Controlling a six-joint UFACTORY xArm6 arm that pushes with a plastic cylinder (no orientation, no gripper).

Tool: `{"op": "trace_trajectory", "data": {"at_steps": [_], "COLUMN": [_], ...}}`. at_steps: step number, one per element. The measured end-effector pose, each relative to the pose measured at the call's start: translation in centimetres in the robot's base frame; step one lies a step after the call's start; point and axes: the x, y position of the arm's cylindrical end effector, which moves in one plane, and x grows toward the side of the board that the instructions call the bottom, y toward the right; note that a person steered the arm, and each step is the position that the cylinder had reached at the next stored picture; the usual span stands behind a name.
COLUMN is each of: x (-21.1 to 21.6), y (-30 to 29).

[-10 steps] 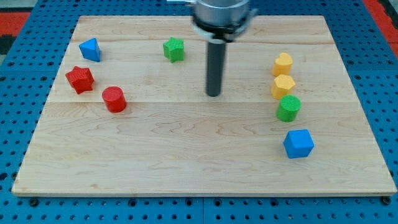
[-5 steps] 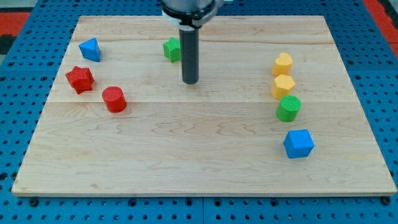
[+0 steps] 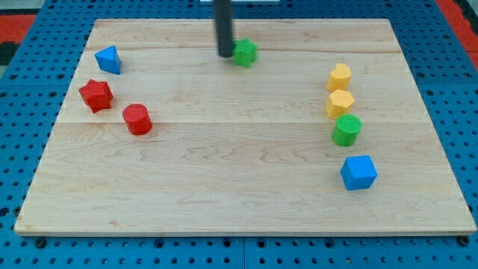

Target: Move the green star above the heart

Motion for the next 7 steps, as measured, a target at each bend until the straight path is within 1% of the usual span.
{"op": "trace_trajectory", "data": {"at_steps": [1,2,3,4,5,6,7], "x": [-2.0,-2.1,-1.5,-1.5,-1.8,0.4,1.6], "y": [1.2,5.3,10.9,10.3,3.2,2.8,9.6]}}
